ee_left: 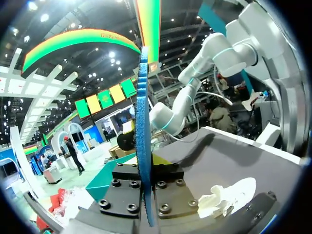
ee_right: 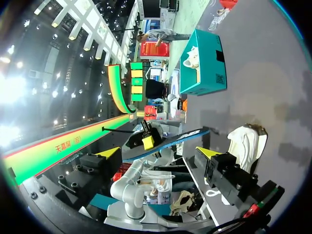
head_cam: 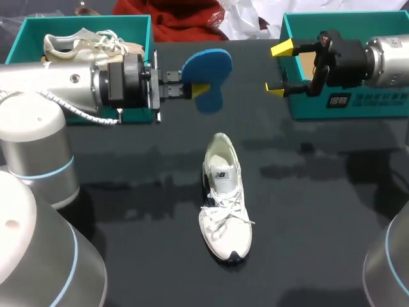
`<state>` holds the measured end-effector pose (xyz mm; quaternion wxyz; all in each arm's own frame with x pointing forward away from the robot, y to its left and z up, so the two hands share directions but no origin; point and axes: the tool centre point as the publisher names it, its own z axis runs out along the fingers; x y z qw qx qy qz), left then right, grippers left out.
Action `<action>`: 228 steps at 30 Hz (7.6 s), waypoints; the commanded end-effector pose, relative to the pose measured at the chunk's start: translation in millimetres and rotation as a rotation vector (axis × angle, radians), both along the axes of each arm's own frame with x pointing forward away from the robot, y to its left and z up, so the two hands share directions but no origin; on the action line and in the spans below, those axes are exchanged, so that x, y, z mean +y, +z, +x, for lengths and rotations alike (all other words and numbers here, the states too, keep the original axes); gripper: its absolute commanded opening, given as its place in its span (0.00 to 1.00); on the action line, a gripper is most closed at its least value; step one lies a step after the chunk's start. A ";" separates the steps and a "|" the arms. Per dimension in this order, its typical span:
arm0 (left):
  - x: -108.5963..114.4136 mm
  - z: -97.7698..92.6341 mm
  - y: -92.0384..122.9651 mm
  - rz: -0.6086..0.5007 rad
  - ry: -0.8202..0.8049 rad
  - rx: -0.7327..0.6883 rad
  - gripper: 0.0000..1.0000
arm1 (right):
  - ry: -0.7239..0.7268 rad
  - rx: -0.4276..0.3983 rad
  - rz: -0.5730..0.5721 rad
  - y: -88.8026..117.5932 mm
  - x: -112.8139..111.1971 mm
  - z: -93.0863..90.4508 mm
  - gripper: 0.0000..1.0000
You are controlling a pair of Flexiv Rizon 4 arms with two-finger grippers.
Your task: Take the shoe out of the shoebox, open the shoe tongue, remove and reinsert the insole, then place the shoe into the shoebox
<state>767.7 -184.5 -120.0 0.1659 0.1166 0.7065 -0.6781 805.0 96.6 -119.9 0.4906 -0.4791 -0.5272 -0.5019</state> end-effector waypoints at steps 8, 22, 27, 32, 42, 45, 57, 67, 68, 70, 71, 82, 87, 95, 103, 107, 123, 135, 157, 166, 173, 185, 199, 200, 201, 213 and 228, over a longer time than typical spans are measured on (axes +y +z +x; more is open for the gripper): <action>-0.8 -3.7 6.5 0.094 0.062 0.262 0.00 | -0.001 0.000 -0.002 -0.2 0.7 -0.9 1.00; -6.0 20.2 2.6 -0.039 0.030 1.214 0.00 | -0.001 0.000 -0.002 -0.2 0.7 -0.9 1.00; -4.8 20.5 9.4 -0.018 0.002 1.419 0.00 | -0.001 0.000 -0.002 -0.2 0.7 -0.9 1.00; -4.8 20.5 9.4 -0.018 0.002 1.419 0.00 | -0.001 0.000 -0.002 -0.2 0.7 -0.9 1.00; -4.0 22.5 1.4 -0.045 -0.105 1.954 0.00 | -0.001 0.000 -0.002 -0.2 0.7 -0.9 1.00; -5.3 21.0 -7.5 -0.041 -0.094 2.031 0.00 | -0.001 0.000 -0.002 -0.2 0.7 -0.9 1.00; -12.1 18.0 -28.1 -0.076 -0.091 2.130 0.00 | -0.001 0.000 -0.002 -0.2 0.7 -0.9 1.00; -20.9 17.8 -42.6 -0.108 -0.060 2.144 0.00 | -0.001 0.000 -0.002 -0.2 0.7 -0.9 1.00; -21.3 17.9 -43.9 -0.112 -0.057 2.146 0.00 | -0.001 0.000 -0.025 1.3 0.0 -0.8 1.00; -22.0 18.0 -45.9 -0.124 -0.053 2.143 0.00 | 0.002 -0.008 -0.076 5.0 -0.8 -1.2 1.00; -22.1 18.2 -46.7 -0.128 -0.053 2.140 0.00 | 0.004 -0.008 -0.105 6.9 -0.8 -1.6 1.00; -22.0 21.2 -52.4 -0.185 -0.062 2.059 0.00 | 0.035 0.002 -0.362 28.7 0.8 -2.4 1.00; -24.0 23.5 -54.2 -0.196 -0.058 2.044 0.00 | 0.034 0.016 -0.511 43.6 2.3 -2.8 1.00; -25.0 24.2 -54.3 -0.202 -0.056 2.045 0.00 | 0.007 0.028 -0.749 64.2 11.9 -5.8 1.00; -25.0 24.2 -54.3 -0.202 -0.056 2.045 0.00 | -0.027 0.039 -0.980 82.2 28.2 -12.4 1.00; -25.0 24.2 -54.3 -0.202 -0.056 2.045 0.00 | -0.026 0.041 -1.065 88.4 34.8 -14.1 1.00; -25.0 24.2 -54.3 -0.202 -0.056 2.045 0.00 | -0.027 0.002 -1.281 98.5 61.2 -19.0 1.00; -25.0 24.2 -54.3 -0.202 -0.056 2.045 0.00 | -0.019 -0.050 -1.393 103.6 87.3 -27.2 1.00; -25.0 24.2 -54.3 -0.202 -0.056 2.045 0.00 | -0.031 -0.016 -1.446 99.6 110.8 -32.5 1.00; -25.0 24.2 -54.3 -0.202 -0.056 2.045 0.00 | -0.032 -0.016 -1.441 99.5 112.3 -29.7 1.00; -25.0 24.2 -54.3 -0.202 -0.056 2.045 0.00 | -0.049 0.019 -1.362 95.6 102.2 -26.0 1.00; -25.0 24.2 -54.3 -0.202 -0.056 2.045 0.00 | -0.055 0.039 -1.128 84.9 74.7 -24.6 1.00; -25.0 24.2 -54.3 -0.202 -0.056 2.045 0.00 | -0.075 0.093 -0.857 67.8 47.8 -27.0 1.00; -25.0 24.2 -54.3 -0.202 -0.056 2.045 0.00 | -0.074 0.095 -0.841 66.6 46.4 -27.3 1.00; -25.0 24.2 -54.3 -0.202 -0.056 2.045 0.00 | -0.079 0.105 -0.812 64.2 43.6 -27.5 1.00; -25.0 24.2 -54.3 -0.202 -0.056 2.045 0.00 | -0.085 0.149 -0.609 41.9 27.8 -25.7 1.00; -25.0 24.2 -54.3 -0.202 -0.056 2.045 0.00 | -0.111 0.158 -0.409 9.6 14.3 -29.4 1.00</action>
